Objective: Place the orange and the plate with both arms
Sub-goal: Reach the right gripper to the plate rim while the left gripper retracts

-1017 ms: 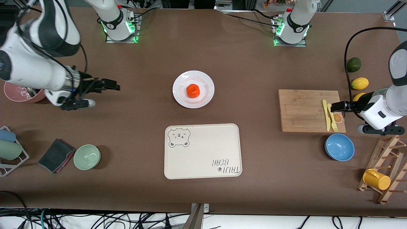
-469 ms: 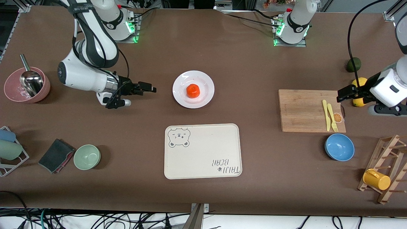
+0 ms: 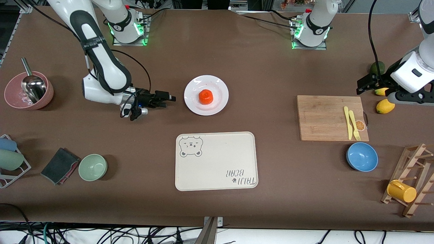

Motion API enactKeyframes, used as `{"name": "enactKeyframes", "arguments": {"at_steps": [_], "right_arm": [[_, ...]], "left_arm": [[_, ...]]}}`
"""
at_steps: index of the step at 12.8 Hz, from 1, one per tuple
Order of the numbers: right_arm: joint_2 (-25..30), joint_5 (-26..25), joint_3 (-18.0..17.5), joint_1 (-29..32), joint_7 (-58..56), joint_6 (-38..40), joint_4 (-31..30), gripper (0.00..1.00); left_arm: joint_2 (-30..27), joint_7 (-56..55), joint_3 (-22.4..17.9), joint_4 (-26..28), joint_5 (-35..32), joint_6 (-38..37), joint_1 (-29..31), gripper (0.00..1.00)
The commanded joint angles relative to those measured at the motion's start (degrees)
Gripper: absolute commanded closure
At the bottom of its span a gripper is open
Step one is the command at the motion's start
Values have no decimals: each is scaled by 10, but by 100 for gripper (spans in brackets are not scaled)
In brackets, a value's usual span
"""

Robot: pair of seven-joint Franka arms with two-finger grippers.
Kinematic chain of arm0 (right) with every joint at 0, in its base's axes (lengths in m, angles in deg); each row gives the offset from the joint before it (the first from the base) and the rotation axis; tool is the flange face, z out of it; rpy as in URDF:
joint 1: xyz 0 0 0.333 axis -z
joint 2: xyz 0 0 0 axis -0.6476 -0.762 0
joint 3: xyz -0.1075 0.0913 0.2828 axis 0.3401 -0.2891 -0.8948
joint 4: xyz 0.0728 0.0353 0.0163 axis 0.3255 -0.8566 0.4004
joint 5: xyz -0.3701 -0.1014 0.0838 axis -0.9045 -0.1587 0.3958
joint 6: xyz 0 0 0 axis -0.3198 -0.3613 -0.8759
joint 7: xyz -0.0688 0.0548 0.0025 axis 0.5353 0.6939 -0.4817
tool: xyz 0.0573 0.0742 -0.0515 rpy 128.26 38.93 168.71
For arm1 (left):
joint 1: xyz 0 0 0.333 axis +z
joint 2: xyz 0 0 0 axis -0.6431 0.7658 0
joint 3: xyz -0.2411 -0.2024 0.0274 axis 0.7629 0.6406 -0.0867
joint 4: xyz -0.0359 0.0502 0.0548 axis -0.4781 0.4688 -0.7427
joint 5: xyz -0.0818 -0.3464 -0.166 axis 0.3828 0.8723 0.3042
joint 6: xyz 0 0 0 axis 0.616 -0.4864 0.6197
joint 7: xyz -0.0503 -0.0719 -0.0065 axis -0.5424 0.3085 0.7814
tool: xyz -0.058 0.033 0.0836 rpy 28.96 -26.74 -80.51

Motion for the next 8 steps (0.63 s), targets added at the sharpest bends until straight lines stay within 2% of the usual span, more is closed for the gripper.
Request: {"name": "enactKeyframes", "arguments": {"at_steps": [1, 3, 8], "right_arm": [[-20, 40, -31, 6, -49, -31, -4, 0], [-24, 73, -49, 5, -64, -49, -14, 0], [-51, 150, -59, 3, -142, -59, -26, 1]], "left_arm": [[-10, -3, 0, -4, -2, -12, -2, 0], [-8, -1, 0, -11, -2, -14, -2, 0], [-5, -2, 0, -25, -9, -14, -5, 0]]}}
